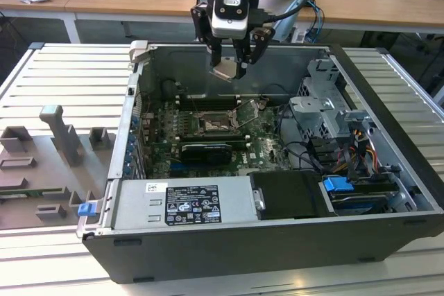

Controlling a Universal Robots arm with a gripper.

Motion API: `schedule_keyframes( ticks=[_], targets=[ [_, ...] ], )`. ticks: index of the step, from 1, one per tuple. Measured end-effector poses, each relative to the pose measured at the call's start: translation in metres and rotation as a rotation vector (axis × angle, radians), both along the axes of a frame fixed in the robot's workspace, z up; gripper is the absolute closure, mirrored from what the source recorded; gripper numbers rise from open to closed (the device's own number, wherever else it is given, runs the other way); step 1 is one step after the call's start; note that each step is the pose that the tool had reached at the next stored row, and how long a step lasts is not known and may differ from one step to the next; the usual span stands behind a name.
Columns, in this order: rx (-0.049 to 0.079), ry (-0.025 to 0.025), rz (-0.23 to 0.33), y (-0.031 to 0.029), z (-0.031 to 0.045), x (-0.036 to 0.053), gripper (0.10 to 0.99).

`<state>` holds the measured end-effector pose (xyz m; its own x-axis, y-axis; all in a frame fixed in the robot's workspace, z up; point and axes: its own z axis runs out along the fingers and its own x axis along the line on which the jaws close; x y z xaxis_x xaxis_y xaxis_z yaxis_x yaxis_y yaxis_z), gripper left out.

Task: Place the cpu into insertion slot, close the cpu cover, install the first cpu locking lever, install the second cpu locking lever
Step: 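Place the cpu into insertion slot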

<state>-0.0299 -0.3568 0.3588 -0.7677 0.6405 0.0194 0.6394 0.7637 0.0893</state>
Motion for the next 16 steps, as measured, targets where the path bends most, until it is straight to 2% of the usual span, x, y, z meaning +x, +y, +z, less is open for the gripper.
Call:
schedule_keyframes(
  ticks=[16],
  targets=[
    [0.0, 0.0, -0.051, 0.0, -0.0006, 0.0, 0.545]
  ],
)
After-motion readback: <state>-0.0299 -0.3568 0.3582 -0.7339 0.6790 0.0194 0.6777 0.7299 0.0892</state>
